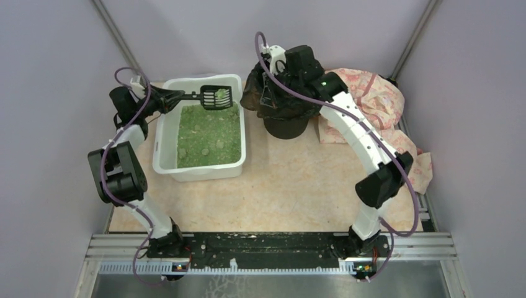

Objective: Clean the litter box

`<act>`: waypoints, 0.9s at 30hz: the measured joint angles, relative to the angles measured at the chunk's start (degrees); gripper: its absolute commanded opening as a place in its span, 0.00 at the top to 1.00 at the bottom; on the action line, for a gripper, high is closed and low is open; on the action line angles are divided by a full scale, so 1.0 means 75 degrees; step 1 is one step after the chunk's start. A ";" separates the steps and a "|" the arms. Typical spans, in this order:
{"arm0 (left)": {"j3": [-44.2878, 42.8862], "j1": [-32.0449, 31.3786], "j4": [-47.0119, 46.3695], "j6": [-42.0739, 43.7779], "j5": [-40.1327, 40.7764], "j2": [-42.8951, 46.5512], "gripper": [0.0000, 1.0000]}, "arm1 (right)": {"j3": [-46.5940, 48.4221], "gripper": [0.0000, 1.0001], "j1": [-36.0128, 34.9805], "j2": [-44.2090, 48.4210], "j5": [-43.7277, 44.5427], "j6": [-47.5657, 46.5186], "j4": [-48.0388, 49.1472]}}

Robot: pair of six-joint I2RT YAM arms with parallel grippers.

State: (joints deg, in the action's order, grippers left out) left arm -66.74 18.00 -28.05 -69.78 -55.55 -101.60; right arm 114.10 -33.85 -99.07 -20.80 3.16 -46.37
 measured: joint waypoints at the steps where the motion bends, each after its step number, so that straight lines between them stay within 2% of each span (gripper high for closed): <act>1: 0.0032 -0.0087 -0.0015 0.0017 0.0073 0.0006 1.00 | 0.0047 1.00 0.0026 -0.0201 0.0256 -0.0006 -0.0006; 3: 0.0201 -0.0192 -0.0143 -0.0006 0.0201 0.0085 1.00 | 0.0332 0.91 0.0052 -0.0685 0.0621 -0.0026 -0.0152; 5: 0.0501 -0.0256 -0.0361 -0.0096 0.0262 0.0213 1.00 | 0.1247 0.86 0.0093 -0.1562 0.0962 -0.0061 -0.0420; 8: 0.0577 -0.0131 -0.0501 -0.0227 0.0137 0.0213 1.00 | 0.2226 0.84 0.0125 -0.2477 0.1145 -0.0061 -0.0487; 10: 0.0560 0.0032 -0.0551 -0.0236 0.0128 0.0213 1.00 | 0.2305 0.87 0.0117 -0.2634 0.1311 -0.0082 -0.0545; 12: 0.0557 0.0163 -0.0542 -0.0201 0.0128 0.0213 1.00 | 0.2305 0.98 0.0122 -0.2667 0.1422 -0.0114 -0.0624; 13: 0.0557 0.0198 -0.0536 -0.0192 0.0128 0.0213 1.00 | 0.2305 1.00 0.0131 -0.2667 0.1507 -0.0149 -0.0629; 27: 0.0463 0.0163 -0.0720 -0.0347 -0.0023 0.0122 1.00 | 0.1970 1.00 0.0006 -0.2428 0.1276 -0.0009 -0.0641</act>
State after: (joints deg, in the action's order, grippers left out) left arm -63.26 19.22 -33.45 -72.38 -55.72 -100.68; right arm 128.88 -33.80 -117.27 -11.22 3.09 -51.18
